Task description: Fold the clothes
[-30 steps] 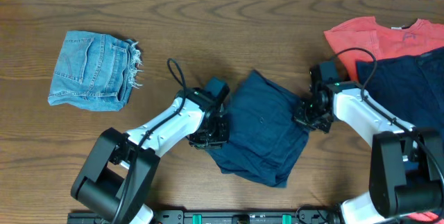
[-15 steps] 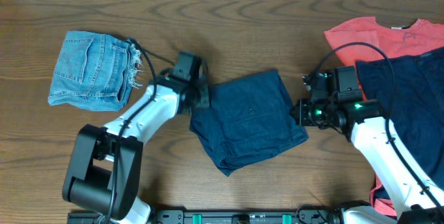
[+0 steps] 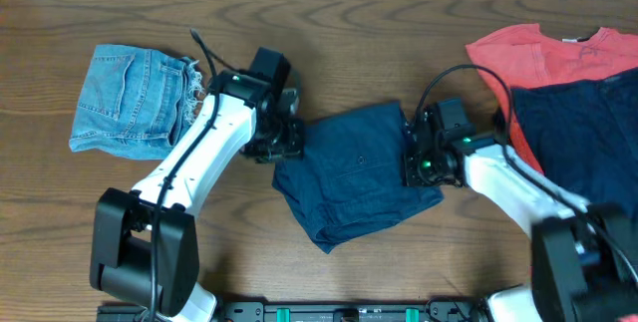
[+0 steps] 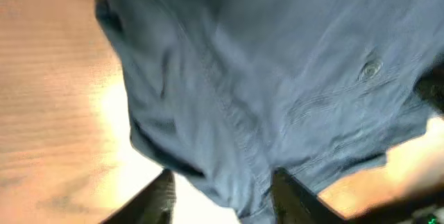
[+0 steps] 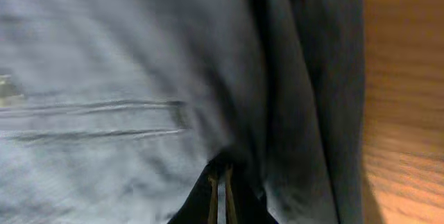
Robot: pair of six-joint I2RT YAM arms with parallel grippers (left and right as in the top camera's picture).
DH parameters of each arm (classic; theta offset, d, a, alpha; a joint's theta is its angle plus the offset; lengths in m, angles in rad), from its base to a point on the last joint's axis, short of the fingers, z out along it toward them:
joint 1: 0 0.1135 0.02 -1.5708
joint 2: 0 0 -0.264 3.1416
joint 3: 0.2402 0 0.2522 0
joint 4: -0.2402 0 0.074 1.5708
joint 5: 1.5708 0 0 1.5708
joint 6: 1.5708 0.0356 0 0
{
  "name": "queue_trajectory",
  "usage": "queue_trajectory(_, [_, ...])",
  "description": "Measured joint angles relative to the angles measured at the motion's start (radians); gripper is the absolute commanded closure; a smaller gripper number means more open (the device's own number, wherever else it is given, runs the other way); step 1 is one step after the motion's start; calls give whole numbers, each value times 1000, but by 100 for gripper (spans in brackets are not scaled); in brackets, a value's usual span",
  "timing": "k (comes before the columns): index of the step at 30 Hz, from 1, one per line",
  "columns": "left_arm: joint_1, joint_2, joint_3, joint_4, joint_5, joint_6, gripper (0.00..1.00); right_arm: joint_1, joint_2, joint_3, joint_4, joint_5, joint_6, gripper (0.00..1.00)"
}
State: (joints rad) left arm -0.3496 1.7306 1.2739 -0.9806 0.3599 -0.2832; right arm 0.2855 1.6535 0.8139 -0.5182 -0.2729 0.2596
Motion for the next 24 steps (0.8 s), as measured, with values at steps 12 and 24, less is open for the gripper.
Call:
queue_trajectory(12, [35, 0, -220, 153, 64, -109, 2, -6, 35, 12, 15, -22, 26, 95])
queue_trajectory(24, [35, -2, -349, 341, 199, -168, 8, -6, 35, 12, 15, -26, 29, 94])
